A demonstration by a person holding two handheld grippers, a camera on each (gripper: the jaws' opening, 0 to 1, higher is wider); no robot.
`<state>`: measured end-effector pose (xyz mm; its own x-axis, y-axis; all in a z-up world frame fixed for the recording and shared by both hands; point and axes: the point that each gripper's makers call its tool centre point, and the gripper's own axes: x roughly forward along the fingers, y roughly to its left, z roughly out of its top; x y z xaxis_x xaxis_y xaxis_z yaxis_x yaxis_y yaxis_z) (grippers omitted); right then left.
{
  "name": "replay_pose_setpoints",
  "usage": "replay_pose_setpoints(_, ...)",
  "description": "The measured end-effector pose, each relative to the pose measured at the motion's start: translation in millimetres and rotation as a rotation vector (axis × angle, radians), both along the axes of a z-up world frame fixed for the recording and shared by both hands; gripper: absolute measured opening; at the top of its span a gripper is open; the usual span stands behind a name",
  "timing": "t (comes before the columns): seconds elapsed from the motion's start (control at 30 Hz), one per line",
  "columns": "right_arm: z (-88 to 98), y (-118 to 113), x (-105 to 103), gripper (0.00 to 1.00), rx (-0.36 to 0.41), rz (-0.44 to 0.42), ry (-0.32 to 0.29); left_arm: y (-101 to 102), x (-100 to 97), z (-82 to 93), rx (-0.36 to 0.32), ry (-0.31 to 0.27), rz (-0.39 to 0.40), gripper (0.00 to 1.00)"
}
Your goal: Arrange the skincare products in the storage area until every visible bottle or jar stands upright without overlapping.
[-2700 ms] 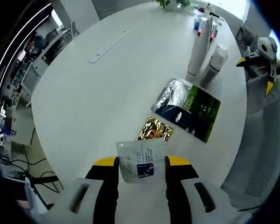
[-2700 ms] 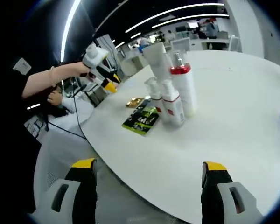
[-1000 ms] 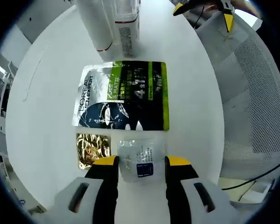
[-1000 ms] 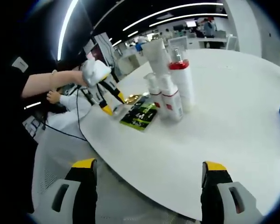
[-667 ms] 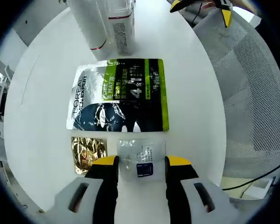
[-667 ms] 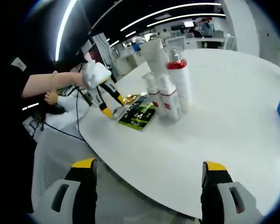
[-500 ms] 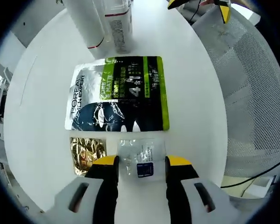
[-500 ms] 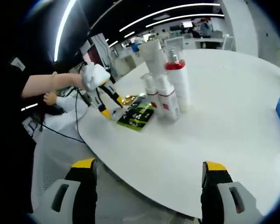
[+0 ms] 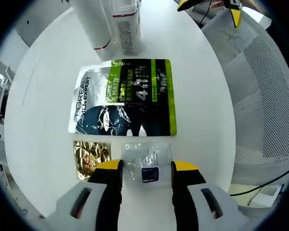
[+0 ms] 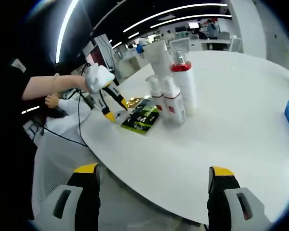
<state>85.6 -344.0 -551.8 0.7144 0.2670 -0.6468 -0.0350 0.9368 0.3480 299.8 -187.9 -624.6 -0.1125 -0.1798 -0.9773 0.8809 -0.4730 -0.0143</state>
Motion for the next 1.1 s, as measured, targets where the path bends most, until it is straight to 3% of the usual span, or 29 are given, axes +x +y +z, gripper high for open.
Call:
replay_pose_setpoints(0.43, -0.3, 0.6, 0.3, 0.98, 0.006, 0.006, -0.003, 0.2, 1.9, 4.5, -0.013, -0.010, 0.018, 0.39)
replay_pose_setpoints(0.53, -0.6, 1.5, 0.6, 0.99, 0.006, 0.011, -0.004, -3.4, 2.0, 9.6, -0.035, 0.000, 0.052, 0.40)
replay_pose_setpoints(0.77, 2.1, 4.0, 1.3, 0.99, 0.010, 0.023, -0.014, -7.7, 6.2, 25.7, -0.114, 0.024, 0.179, 0.41)
replay_pose_setpoints(1.1, 1.6, 8.3, 1.4, 0.99, 0.017, 0.051, -0.018, -5.0, 12.9, 59.9, -0.276, 0.059, 0.472, 0.48)
